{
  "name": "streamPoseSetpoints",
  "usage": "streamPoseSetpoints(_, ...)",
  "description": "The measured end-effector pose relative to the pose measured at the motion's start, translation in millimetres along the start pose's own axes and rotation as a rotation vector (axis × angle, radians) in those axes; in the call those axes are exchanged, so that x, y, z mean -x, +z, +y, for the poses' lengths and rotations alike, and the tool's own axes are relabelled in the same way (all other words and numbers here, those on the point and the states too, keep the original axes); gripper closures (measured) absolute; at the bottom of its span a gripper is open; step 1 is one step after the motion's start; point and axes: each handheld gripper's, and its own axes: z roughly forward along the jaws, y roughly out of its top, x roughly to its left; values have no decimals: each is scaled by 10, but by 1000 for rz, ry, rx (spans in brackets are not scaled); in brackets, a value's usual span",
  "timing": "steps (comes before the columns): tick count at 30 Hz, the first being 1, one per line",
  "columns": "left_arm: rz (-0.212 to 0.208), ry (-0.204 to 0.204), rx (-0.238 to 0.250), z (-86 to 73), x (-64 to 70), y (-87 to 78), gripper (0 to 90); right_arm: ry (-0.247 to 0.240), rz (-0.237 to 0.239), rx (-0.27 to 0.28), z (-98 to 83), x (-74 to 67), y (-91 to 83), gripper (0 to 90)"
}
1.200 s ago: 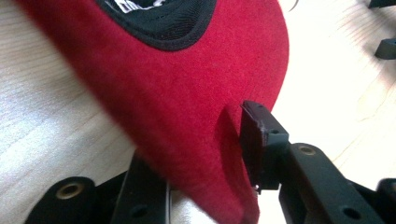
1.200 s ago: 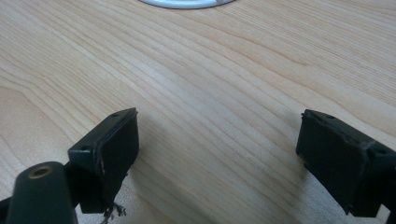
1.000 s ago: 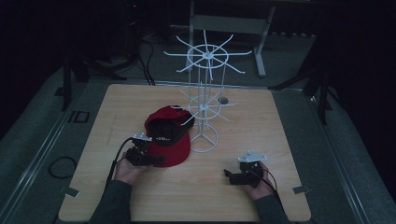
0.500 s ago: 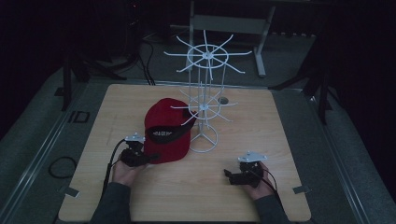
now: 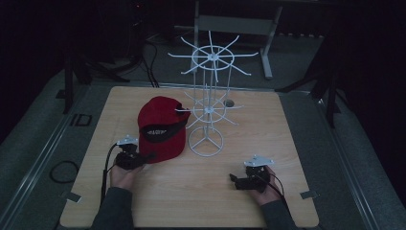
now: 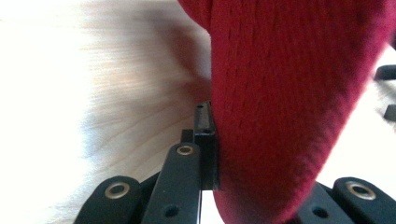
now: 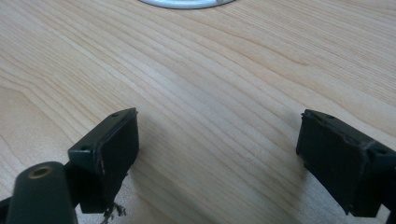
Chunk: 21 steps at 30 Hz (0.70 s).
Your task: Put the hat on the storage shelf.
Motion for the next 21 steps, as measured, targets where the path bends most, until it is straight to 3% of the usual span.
streamPoseSetpoints(21,65,-21,148,60,-59,-286,859,0,0,0,0,0,0,129)
